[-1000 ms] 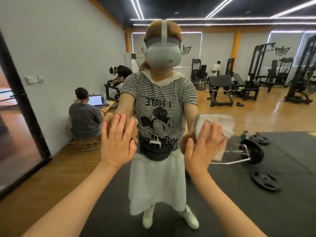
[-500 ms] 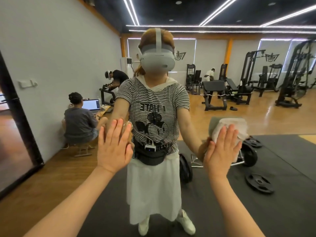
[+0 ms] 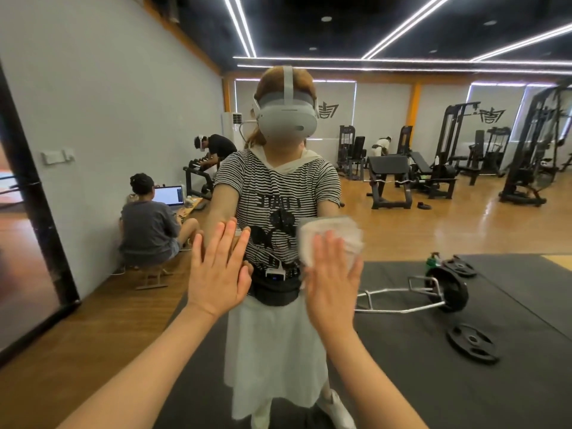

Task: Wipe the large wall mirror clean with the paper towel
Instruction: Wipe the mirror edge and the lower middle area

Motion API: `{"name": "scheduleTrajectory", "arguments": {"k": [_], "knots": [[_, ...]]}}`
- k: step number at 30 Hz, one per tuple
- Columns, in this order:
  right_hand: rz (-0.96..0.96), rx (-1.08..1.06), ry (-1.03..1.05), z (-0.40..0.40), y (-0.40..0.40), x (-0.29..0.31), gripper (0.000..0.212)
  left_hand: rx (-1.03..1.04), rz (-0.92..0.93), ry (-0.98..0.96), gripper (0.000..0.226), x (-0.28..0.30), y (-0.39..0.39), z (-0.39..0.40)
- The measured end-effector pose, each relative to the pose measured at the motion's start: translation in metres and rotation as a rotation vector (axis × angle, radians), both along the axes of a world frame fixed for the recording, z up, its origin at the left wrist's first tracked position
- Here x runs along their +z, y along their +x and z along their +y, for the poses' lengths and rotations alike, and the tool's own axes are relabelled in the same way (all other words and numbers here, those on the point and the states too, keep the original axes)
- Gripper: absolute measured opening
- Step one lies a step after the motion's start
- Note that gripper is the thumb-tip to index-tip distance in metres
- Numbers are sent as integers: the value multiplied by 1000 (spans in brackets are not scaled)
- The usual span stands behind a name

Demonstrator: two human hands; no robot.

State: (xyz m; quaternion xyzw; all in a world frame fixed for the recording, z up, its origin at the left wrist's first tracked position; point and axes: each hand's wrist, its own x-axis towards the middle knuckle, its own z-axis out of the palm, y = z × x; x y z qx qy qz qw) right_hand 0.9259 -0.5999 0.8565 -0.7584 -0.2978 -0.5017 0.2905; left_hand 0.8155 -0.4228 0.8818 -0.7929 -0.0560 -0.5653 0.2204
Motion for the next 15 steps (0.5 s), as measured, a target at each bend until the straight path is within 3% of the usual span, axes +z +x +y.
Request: {"name": "scheduleTrajectory", "arguments": {"k": [3,8,10,15], "knots": [[278,-64,333,-34,22,18,60,5,-4,-1,78,-1,0,-1],[381,-33,442,-11,8,34,64,16,-14,9,79,-1,2,-1],[370,-22,376,10,-11,35,67,10,-17,11,79,-2,2,-2],[-27,132,-75,57,-53,-4,76,31,-19,31,75,-3,3,2]]}}
